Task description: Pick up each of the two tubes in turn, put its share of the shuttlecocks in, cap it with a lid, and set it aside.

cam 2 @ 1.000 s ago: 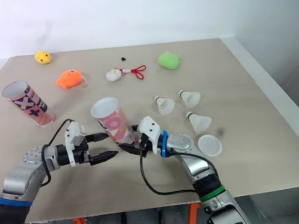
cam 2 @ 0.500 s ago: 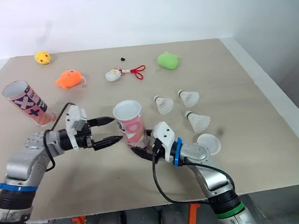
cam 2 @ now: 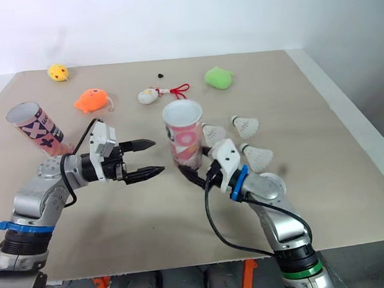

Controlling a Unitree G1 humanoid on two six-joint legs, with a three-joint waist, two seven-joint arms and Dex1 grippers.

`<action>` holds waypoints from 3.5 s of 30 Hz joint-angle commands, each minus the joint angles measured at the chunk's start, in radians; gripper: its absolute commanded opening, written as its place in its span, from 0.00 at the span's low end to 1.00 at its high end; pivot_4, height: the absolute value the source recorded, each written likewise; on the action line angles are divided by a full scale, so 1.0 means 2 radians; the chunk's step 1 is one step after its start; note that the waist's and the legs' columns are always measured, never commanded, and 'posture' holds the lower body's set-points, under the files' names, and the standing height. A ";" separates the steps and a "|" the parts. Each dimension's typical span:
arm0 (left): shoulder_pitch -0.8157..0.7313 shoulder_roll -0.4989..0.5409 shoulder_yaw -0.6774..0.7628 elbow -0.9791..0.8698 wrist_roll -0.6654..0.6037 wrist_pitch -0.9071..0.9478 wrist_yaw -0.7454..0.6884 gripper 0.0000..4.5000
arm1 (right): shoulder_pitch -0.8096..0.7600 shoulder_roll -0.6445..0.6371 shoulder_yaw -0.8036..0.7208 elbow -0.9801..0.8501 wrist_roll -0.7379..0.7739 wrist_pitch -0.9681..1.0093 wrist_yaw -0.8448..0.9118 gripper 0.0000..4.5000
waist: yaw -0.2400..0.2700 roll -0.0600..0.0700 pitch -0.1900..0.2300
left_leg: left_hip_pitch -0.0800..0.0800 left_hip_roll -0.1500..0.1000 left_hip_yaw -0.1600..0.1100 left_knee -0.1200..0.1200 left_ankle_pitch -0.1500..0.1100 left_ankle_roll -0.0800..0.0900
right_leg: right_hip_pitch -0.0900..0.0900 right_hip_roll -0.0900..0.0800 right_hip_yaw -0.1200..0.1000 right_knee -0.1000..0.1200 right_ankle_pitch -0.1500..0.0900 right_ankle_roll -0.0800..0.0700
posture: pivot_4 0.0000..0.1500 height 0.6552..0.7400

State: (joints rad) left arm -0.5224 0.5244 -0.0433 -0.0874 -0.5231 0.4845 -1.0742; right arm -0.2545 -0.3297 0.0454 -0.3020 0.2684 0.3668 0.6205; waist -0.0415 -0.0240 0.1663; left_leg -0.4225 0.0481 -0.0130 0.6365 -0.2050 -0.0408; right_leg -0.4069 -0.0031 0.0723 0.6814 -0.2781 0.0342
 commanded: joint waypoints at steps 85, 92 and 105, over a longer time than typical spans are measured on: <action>0.122 -0.122 0.205 0.124 0.185 -0.198 0.515 1.00 | -0.102 0.014 0.064 0.109 0.032 -0.042 0.061 0.99 | 0.002 -0.006 0.003 | 0.003 -0.001 0.003 0.000 0.001 0.000 | 0.000 0.006 0.015 -0.002 0.005 0.002 | 1.00 1.00; 0.025 -0.093 0.209 0.284 0.179 -0.243 0.509 1.00 | -0.093 0.015 0.062 0.089 0.032 -0.027 0.054 0.99 | 0.002 -0.006 0.003 | 0.003 -0.001 0.003 0.000 0.001 0.000 | 0.000 0.006 0.015 -0.002 0.005 0.002 | 1.00 1.00; -0.108 -0.055 0.216 0.521 0.164 -0.319 0.487 1.00 | -0.093 0.024 0.059 0.071 0.035 -0.014 0.031 0.99 | 0.002 -0.006 0.003 | 0.002 -0.001 0.003 0.000 0.002 0.000 | 0.000 0.006 0.014 -0.001 0.005 0.002 | 1.00 1.00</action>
State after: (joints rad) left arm -0.7228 0.4025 0.3747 0.9236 -0.1852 -0.1363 -0.0960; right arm -0.4338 -0.2858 0.1879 -0.1046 0.3262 0.3438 0.6892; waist -0.0380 -0.0365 0.1731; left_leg -0.4180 0.0458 -0.0080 0.6366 -0.2020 -0.0413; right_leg -0.4070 0.0092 0.1009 0.6793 -0.2679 0.0380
